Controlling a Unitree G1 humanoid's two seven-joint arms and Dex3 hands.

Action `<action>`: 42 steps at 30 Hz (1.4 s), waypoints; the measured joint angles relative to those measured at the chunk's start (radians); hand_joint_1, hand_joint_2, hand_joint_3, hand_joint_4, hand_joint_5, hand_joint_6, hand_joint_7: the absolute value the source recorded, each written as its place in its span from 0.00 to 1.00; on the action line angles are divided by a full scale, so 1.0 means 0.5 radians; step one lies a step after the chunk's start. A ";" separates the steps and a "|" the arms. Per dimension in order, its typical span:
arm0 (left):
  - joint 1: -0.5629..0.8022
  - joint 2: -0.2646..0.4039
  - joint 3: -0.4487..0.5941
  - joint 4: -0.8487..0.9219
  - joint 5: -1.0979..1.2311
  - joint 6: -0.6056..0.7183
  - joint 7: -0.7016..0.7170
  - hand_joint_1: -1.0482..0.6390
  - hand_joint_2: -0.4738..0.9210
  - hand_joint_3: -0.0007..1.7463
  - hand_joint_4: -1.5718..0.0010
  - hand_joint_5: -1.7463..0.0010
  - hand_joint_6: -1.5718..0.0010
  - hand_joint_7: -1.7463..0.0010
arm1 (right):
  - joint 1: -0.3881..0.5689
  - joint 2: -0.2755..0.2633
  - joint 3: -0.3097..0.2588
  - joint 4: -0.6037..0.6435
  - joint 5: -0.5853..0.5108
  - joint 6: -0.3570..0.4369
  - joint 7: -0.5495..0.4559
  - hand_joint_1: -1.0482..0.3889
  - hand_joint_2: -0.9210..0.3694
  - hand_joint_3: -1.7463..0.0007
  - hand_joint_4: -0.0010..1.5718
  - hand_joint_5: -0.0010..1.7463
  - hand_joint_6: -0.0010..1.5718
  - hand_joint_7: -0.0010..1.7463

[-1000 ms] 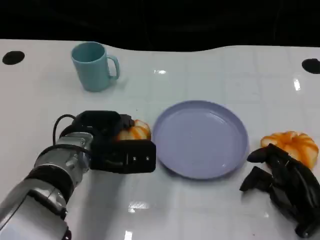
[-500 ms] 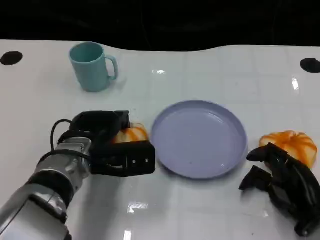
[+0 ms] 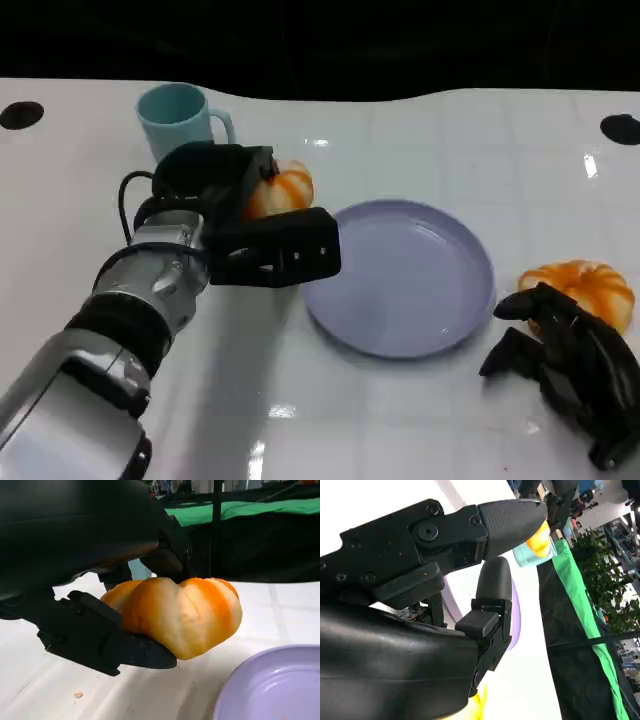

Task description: Grasp the bread from the table and place it into the plate.

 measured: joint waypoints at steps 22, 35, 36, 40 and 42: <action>-0.007 -0.120 -0.124 -0.041 0.042 -0.460 0.120 0.51 0.83 0.38 0.45 0.00 0.43 0.47 | -0.031 -0.031 -0.005 0.107 0.002 -0.095 0.079 0.36 0.00 0.85 0.43 0.90 0.40 0.70; -0.050 -0.277 -0.205 0.135 0.087 -0.487 0.093 0.50 0.81 0.49 0.48 0.00 0.52 0.38 | -0.040 -0.030 -0.006 0.092 0.002 -0.051 0.071 0.36 0.00 0.85 0.43 0.88 0.39 0.70; -0.054 -0.285 -0.209 0.147 0.087 -0.480 0.088 0.50 0.82 0.47 0.48 0.00 0.51 0.39 | -0.040 -0.030 -0.005 0.091 0.001 -0.052 0.067 0.37 0.00 0.85 0.43 0.88 0.39 0.70; -0.066 -0.304 -0.222 0.163 0.088 -0.471 0.070 0.49 0.85 0.41 0.48 0.00 0.50 0.43 | -0.039 -0.028 -0.004 0.087 0.002 -0.050 0.066 0.37 0.00 0.84 0.42 0.88 0.39 0.71; -0.071 -0.311 -0.237 0.171 0.095 -0.467 0.070 0.48 0.86 0.38 0.48 0.00 0.50 0.45 | -0.039 -0.028 -0.002 0.086 0.001 -0.050 0.067 0.36 0.00 0.84 0.42 0.88 0.39 0.71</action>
